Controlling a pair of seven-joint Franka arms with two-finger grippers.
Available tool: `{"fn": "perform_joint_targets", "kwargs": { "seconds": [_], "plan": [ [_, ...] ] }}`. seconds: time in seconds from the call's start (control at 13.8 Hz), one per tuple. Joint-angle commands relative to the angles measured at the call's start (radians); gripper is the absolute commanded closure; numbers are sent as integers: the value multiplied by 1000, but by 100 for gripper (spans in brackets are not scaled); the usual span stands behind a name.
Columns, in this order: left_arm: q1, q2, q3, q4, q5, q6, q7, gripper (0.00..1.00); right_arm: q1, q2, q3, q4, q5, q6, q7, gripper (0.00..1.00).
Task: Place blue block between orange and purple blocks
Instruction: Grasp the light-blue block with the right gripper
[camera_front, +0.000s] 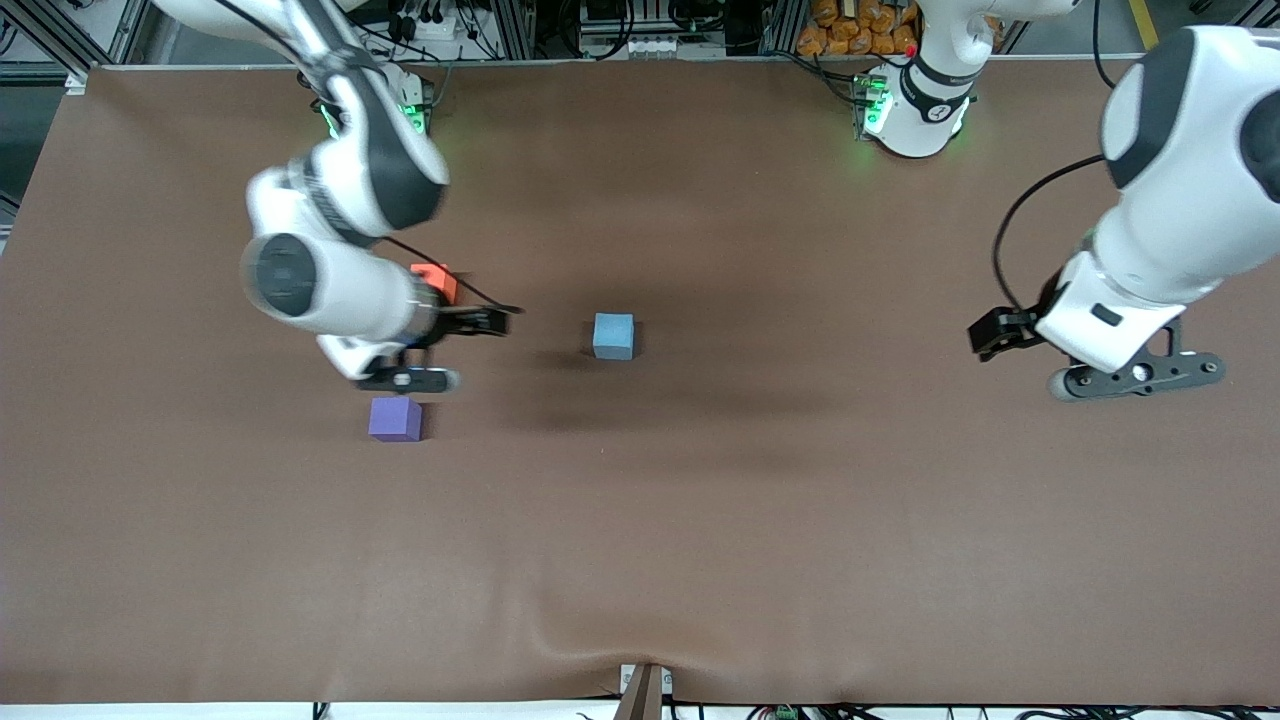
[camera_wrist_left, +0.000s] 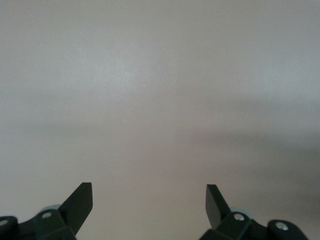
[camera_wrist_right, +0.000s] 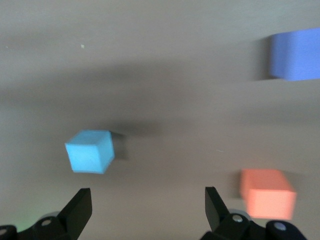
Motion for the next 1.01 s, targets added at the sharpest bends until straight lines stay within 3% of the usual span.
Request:
{"fn": "perform_joint_targets", "kwargs": {
  "seconds": [0.0,0.22,0.36,0.58,0.79,0.94],
  "plan": [
    [61,-24,-11,-18,-13,-86,261,0,93,82,-11,-4,23,127,81,0],
    [87,-36,-13,-25,-13,-157,400,0,170,177,-11,-3,23,296,149,0],
    [75,-112,-23,-146,-21,-114,336,0,205,221,-10,-3,23,365,149,0],
    [81,-240,-65,-362,-56,89,206,0,238,243,-8,-3,23,395,151,0],
    [83,-254,-73,-354,-62,102,181,0,262,254,-2,-3,23,416,164,0],
    [86,-228,-68,-253,-62,84,198,0,296,289,-2,-3,18,466,216,0]
  ]
}}
